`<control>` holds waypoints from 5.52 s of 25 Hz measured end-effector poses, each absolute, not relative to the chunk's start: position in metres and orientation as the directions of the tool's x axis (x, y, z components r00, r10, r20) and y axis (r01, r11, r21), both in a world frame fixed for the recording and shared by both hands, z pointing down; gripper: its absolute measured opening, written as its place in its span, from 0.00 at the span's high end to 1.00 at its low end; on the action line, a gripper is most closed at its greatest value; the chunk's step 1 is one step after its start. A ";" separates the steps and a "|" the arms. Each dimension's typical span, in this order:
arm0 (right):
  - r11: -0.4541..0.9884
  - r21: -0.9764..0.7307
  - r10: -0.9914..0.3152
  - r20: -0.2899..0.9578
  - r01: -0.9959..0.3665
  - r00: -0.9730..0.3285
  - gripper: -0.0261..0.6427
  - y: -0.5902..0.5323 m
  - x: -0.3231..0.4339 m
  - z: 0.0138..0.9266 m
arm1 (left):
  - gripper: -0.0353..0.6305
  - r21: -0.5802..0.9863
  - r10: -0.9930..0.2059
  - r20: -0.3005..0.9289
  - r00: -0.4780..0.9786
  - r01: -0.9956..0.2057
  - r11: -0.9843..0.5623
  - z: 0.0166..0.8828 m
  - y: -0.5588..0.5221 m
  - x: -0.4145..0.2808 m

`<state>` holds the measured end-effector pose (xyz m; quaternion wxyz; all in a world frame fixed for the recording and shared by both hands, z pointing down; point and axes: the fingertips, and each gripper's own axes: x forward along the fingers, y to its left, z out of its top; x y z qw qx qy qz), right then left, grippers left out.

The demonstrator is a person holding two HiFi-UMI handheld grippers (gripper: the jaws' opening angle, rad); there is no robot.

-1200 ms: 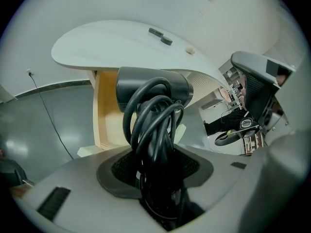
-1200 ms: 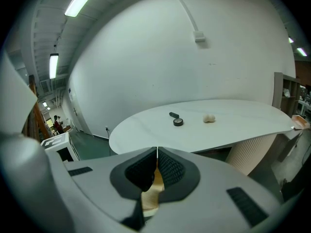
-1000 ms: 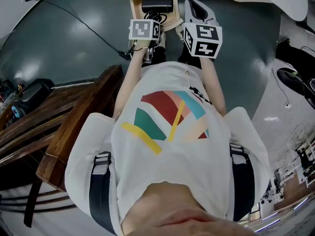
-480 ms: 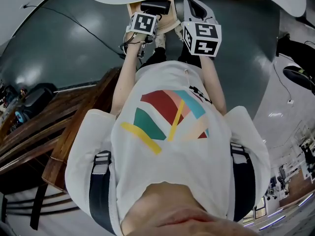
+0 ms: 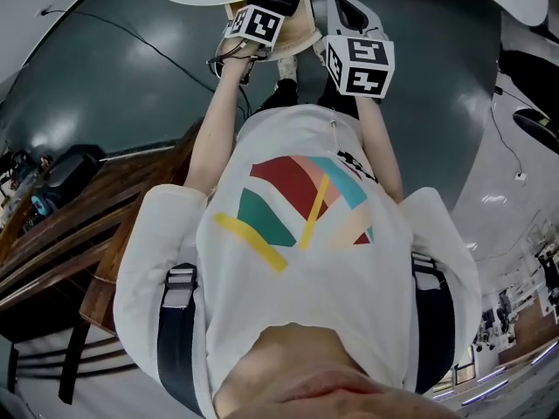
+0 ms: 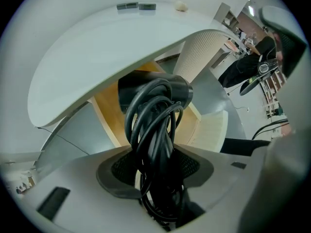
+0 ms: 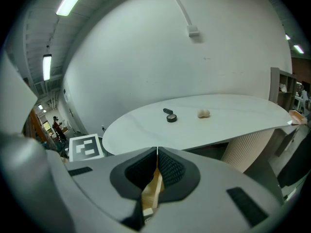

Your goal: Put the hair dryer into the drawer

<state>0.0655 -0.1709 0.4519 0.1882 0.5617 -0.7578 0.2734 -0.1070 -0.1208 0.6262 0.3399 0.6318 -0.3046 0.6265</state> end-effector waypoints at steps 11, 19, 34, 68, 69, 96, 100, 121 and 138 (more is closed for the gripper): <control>0.197 -0.215 -0.740 0.607 -0.956 -0.289 0.94 -0.163 0.071 0.460 | 0.65 -0.123 -0.110 0.991 -0.075 -0.834 -0.538 0.648 -0.148 -0.109; 0.164 -0.235 -0.729 0.625 -0.958 -0.278 0.94 -0.153 0.075 0.471 | 0.65 -0.152 -0.199 0.977 -0.069 -0.886 -0.439 0.655 -0.174 -0.099; 0.158 -0.225 -0.687 0.674 -0.961 -0.271 0.94 -0.143 0.083 0.490 | 0.65 -0.116 -0.262 0.963 -0.064 -0.975 -0.187 0.700 -0.190 -0.096; 0.204 -0.223 -0.637 0.709 -0.953 -0.302 0.94 -0.125 0.065 0.531 | 0.57 -0.342 -0.330 0.903 -0.274 -0.925 -0.166 0.753 -0.208 -0.126; 0.204 -0.224 -0.638 0.708 -0.953 -0.303 0.94 -0.125 0.064 0.531 | 0.56 -0.351 -0.337 0.899 -0.280 -0.920 -0.173 0.752 -0.208 -0.126; 0.250 -0.215 -0.744 0.582 -0.944 -0.329 0.94 -0.143 0.040 0.459 | 0.55 -0.356 -0.494 0.845 -0.205 -0.905 -0.233 0.660 -0.214 -0.109; 0.263 -0.205 -0.759 0.560 -0.943 -0.334 0.94 -0.146 0.036 0.447 | 0.55 -0.334 -0.486 0.853 -0.188 -0.914 -0.231 0.654 -0.207 -0.106; 0.350 -0.172 -0.837 0.384 -0.921 -0.390 0.94 -0.175 0.018 0.365 | 0.55 -0.130 -0.657 0.748 0.088 -0.953 -0.275 0.510 -0.173 -0.058; 0.444 -0.091 -0.887 0.098 -0.892 -0.451 0.94 -0.184 0.005 0.239 | 0.71 -0.004 -0.937 0.340 0.086 -0.996 -0.092 0.289 -0.197 -0.125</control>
